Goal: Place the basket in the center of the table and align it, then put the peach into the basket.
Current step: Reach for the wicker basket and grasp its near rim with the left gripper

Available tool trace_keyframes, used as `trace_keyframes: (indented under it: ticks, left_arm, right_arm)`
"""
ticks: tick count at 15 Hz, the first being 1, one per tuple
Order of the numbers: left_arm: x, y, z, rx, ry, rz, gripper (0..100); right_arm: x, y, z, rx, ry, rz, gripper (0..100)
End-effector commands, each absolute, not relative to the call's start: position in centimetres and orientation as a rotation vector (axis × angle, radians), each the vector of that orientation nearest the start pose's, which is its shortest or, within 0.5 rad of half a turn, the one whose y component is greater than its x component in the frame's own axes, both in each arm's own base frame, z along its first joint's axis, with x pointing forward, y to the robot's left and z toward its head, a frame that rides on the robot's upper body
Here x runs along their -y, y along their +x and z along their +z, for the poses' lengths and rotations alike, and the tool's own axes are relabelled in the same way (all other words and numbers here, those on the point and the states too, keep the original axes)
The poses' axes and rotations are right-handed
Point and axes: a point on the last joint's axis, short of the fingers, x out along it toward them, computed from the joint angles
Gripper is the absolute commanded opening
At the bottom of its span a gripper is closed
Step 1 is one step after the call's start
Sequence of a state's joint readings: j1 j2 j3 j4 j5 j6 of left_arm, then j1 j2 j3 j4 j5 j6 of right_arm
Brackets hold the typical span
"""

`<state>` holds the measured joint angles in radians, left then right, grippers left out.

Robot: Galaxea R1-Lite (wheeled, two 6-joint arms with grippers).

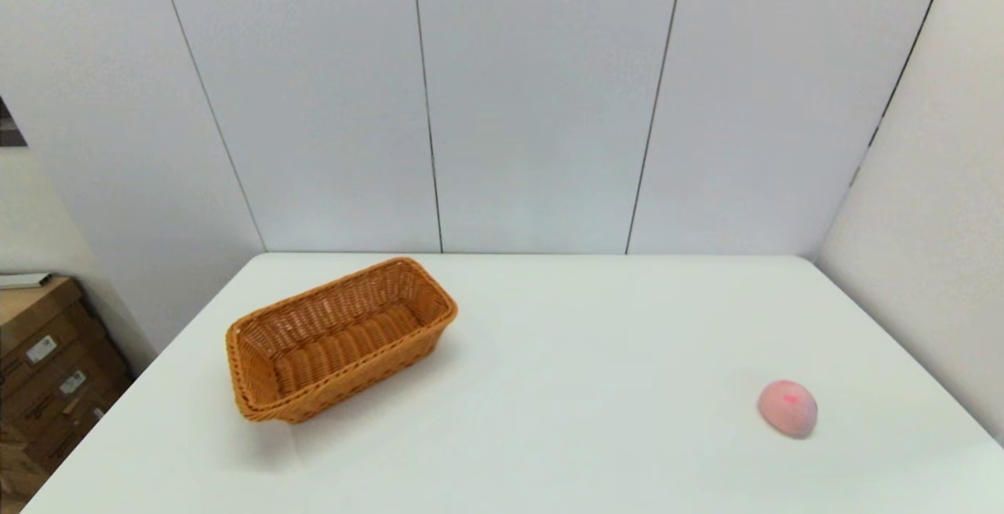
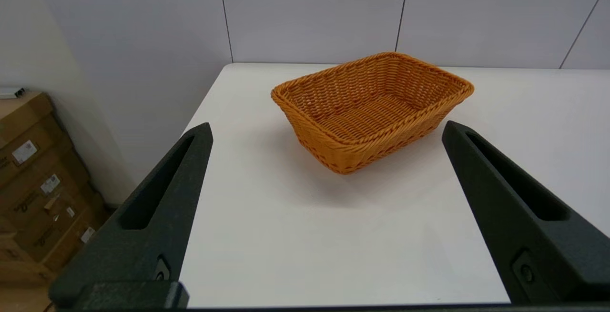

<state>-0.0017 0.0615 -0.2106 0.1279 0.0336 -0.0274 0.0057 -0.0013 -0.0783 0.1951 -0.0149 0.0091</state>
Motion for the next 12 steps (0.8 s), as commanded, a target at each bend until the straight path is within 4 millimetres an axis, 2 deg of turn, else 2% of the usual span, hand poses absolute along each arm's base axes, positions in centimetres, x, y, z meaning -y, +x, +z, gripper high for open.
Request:
trace_keyframes:
  ticks: [1, 3, 6, 7, 9, 12]
  left_arm:
    - [-0.1, 4.2, 22.5, -0.224, -0.266, 0.077, 100]
    - [-0.1, 9.4, 23.3, -0.369, -0.312, 0.108, 100]
    - [-0.3, 17.0, 21.2, -0.596, -0.406, 0.238, 100]
    - [-0.3, 19.3, 19.9, -0.676, -0.441, 0.277, 100]
    - [-0.3, 22.8, 16.9, -0.864, -0.498, 0.356, 100]
    - [-0.2, 25.5, 13.8, -1.036, -0.554, 0.413, 100]
  right_arm:
    - [0.1, -3.0, 7.7, -0.118, 0.008, -0.010, 100]
    - [0.1, -3.0, 7.7, -0.118, 0.008, -0.010, 100]
    - [0.1, -3.0, 7.7, -0.118, 0.006, -0.010, 100]
    - [0.1, -3.0, 7.7, -0.118, 0.006, -0.010, 100]
    - [0.1, -3.0, 7.7, -0.118, 0.006, -0.010, 100]
    - [0.1, -3.0, 7.7, -0.118, 0.008, -0.010, 100]
